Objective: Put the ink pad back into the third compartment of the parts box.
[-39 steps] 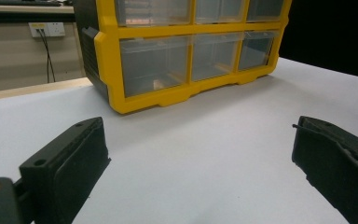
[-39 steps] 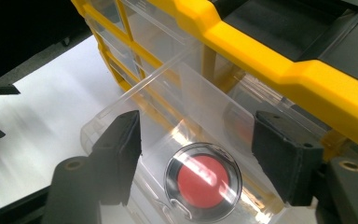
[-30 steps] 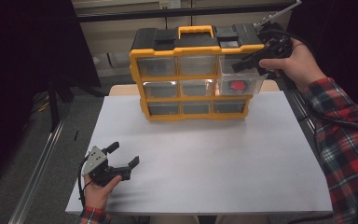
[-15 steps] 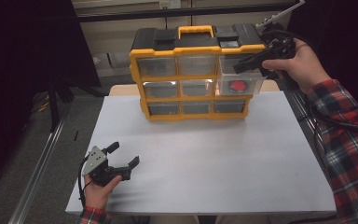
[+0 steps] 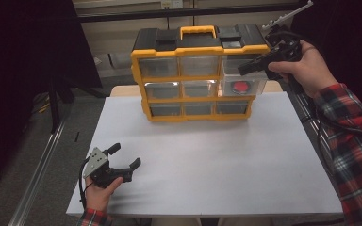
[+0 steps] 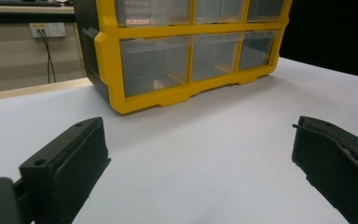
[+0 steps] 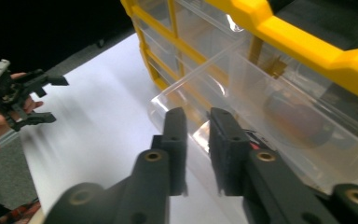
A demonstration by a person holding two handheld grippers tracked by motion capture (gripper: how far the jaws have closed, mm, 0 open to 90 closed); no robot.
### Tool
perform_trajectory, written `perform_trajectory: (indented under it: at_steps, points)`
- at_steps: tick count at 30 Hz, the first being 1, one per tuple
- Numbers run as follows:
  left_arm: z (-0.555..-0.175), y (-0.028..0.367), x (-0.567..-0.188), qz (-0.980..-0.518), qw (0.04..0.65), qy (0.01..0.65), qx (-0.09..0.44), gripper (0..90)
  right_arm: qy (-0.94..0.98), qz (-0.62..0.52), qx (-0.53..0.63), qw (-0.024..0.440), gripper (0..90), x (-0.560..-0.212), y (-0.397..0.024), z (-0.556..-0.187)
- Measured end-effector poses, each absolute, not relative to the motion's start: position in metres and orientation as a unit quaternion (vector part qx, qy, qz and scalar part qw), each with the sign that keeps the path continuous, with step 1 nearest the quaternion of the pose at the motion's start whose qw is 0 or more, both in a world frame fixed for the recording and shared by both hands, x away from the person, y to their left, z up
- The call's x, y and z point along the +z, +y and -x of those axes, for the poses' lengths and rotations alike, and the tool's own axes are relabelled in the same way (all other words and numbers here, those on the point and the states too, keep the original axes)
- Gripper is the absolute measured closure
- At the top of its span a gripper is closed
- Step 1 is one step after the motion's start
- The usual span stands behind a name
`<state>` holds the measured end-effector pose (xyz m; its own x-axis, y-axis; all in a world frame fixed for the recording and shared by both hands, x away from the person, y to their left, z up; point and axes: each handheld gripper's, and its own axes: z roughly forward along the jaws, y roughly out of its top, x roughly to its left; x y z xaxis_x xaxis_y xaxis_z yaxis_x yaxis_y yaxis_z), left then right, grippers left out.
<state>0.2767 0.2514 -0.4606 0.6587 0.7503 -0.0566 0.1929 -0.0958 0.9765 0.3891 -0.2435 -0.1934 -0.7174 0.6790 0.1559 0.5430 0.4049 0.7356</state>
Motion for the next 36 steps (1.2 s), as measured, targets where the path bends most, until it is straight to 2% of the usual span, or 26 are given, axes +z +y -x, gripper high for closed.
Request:
perform_trajectory:
  at_steps: [8,36]
  points:
    - [-0.277,0.252,-0.461,-0.701,0.581,0.337,0.239,3.3,0.836,-0.365,0.404,0.071,89.9,-0.194,-0.246,-0.382]
    - [-0.276,0.252,-0.461,-0.704,0.58,0.332,0.239,3.3,0.842,-0.362,0.393,0.081,90.0,-0.203,-0.245,-0.381]
